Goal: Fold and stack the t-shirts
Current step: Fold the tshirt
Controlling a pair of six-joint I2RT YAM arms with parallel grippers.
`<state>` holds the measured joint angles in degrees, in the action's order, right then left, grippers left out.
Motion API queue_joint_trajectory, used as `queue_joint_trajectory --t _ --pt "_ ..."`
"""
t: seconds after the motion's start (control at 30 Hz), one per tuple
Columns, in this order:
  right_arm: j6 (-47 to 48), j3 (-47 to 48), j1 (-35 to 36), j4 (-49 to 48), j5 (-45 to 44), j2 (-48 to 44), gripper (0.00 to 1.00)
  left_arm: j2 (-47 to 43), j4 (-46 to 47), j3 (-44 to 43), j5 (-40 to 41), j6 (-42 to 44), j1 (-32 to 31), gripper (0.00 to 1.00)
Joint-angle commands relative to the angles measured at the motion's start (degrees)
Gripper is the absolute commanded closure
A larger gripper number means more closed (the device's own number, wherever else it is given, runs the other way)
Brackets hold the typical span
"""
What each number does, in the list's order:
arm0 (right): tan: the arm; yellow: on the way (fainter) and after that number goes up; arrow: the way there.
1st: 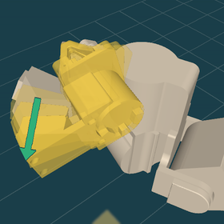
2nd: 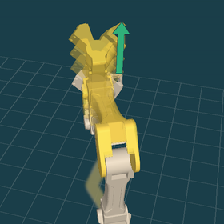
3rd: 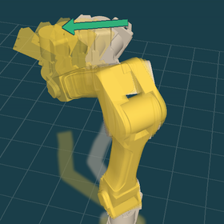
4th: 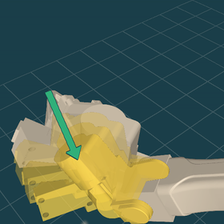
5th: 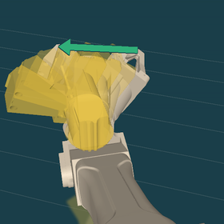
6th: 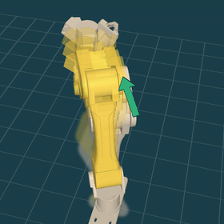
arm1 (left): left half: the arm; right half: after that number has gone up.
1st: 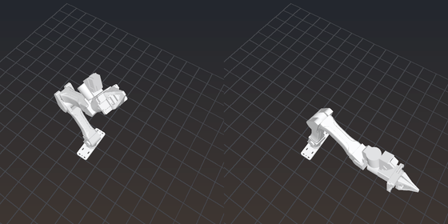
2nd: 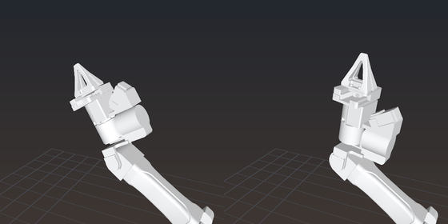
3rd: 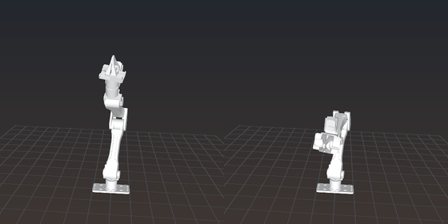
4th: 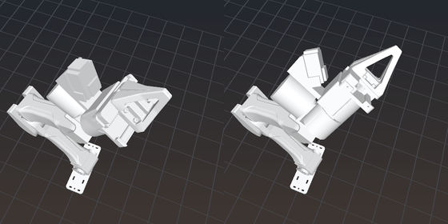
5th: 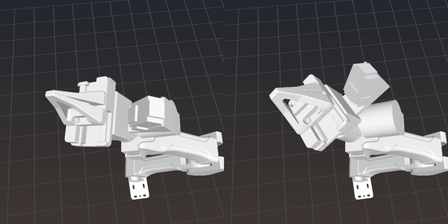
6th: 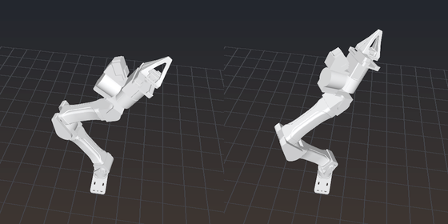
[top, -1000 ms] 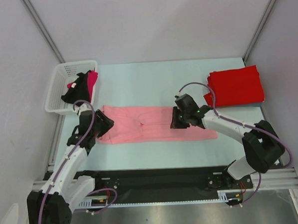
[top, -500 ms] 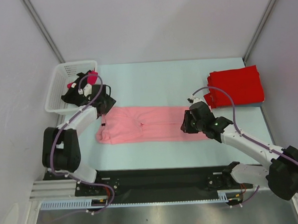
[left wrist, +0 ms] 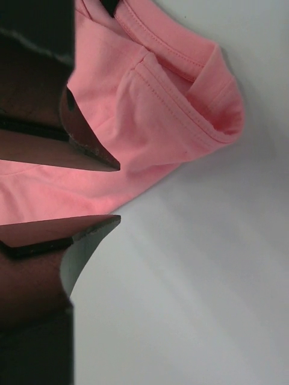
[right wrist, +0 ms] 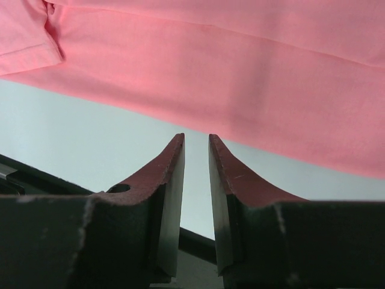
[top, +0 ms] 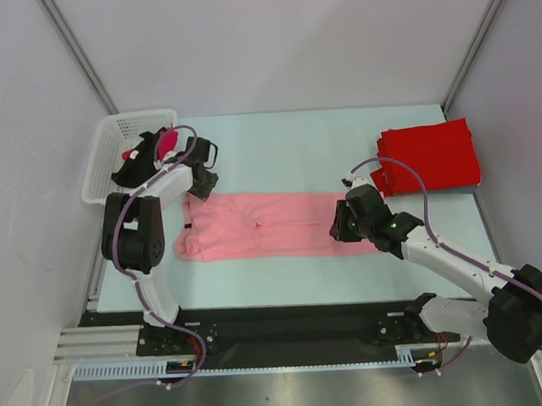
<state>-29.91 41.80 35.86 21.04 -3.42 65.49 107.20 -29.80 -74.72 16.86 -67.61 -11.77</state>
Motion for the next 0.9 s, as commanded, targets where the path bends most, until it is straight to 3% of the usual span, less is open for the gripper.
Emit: queue_joint_trajectory --t 0.0,0.37,0.5,0.53,0.57,0.77,0.87 --pt "0.7 -0.6 -0.5 -1.5 0.3 -1.3 0.72 1.3 -4.9 -3.1 1.9 -4.6 -0.3 0.60" --pt "0.7 -2.3 -1.5 -1.6 1.8 -3.0 0.72 5.6 -8.9 -5.1 2.7 -6.5 -0.3 0.55" --pt "0.6 -2.4 -1.6 -1.5 2.0 -3.2 0.73 7.9 -8.9 -6.6 2.6 -6.0 -0.3 0.76" --pt "0.6 -2.9 -1.5 -1.5 2.2 -3.1 0.73 8.4 -8.8 -7.0 2.6 -5.7 -0.1 0.90" --pt "0.8 -3.0 -1.5 -1.5 2.5 -3.0 0.73 8.6 -8.9 -7.8 2.5 -5.5 -0.1 0.97" --pt "0.1 -4.0 1.3 2.2 -4.0 -2.4 0.67 11.3 -8.7 -12.2 1.7 -5.2 0.0 1.00" --pt "-1.0 -3.5 3.2 5.7 -9.6 -2.0 0.54 13.0 -8.6 -15.2 1.5 -5.5 0.0 1.00"
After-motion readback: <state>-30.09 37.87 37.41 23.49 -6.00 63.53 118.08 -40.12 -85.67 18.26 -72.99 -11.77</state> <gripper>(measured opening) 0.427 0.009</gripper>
